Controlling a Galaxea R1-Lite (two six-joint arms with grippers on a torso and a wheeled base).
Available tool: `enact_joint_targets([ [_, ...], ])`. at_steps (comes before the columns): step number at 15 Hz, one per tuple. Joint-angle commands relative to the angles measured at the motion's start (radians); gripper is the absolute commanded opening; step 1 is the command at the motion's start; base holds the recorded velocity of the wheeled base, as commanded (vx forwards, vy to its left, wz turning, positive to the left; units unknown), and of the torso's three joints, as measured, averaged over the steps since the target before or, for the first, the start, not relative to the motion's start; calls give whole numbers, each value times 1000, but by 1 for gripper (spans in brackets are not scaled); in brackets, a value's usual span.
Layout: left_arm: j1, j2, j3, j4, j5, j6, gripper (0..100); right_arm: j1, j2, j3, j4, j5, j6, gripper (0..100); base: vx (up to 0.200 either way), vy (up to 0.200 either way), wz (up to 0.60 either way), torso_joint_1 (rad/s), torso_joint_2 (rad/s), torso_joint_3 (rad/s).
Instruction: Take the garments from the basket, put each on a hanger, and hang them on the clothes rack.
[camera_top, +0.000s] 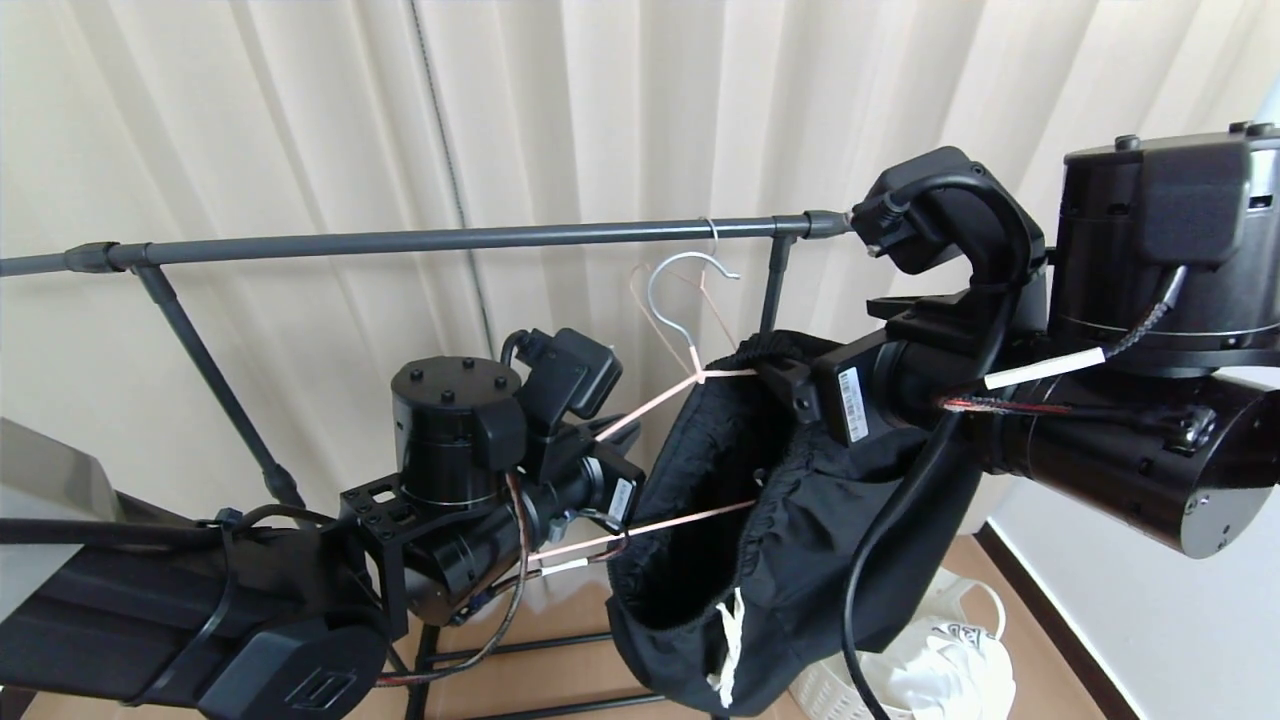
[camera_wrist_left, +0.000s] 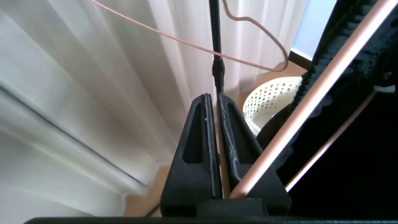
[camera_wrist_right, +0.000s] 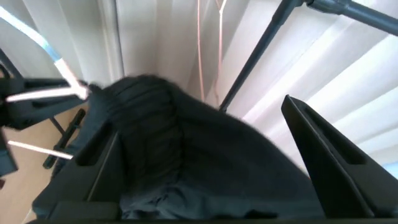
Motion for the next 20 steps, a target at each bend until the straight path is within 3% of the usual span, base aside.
enact_joint_targets([
  [1,0,2,-10,1,3,-1,0,19,-22,-5,22,1,1,100,0,0,0,0,0,0],
  [4,-3,2,-30,-2,-1,-30,0,60,-56,41,59,3,14,100,0,0,0,0,0,0],
  [6,-3,2,-24,-54,-11,-45,0,83,-94,121,48,13,17,100,0,0,0,0,0,0],
  [9,-2,-1,20,-87,-53,-43,0,45,-197,156,67,133,10,100,0,0,0,0,0,0],
  [11,6,-3,62,-114,-102,-37,0,-145,-272,127,145,446,-92,100,0,0,0,0,0,0],
  [13,12,-4,88,-128,-131,-33,0,-302,-279,49,260,702,-200,100,0,0,0,0,0,0],
  [16,21,-15,106,-128,-175,15,0,-498,-156,-229,608,1053,-444,100,0,0,0,0,0,0],
  [17,21,-20,116,-128,-188,26,0,-535,-99,-319,734,1124,-533,100,0,0,0,0,0,0],
  [18,21,-29,128,-127,-217,41,0,-569,4,-473,935,1181,-688,100,0,0,0,0,0,0],
  [19,21,-31,132,-127,-246,50,0,-579,71,-568,1053,1199,-776,100,0,0,0,0,0,0],
  [20,21,-32,134,-125,-275,72,0,-584,180,-731,1245,1219,-846,100,0,0,0,0,0,0],
])
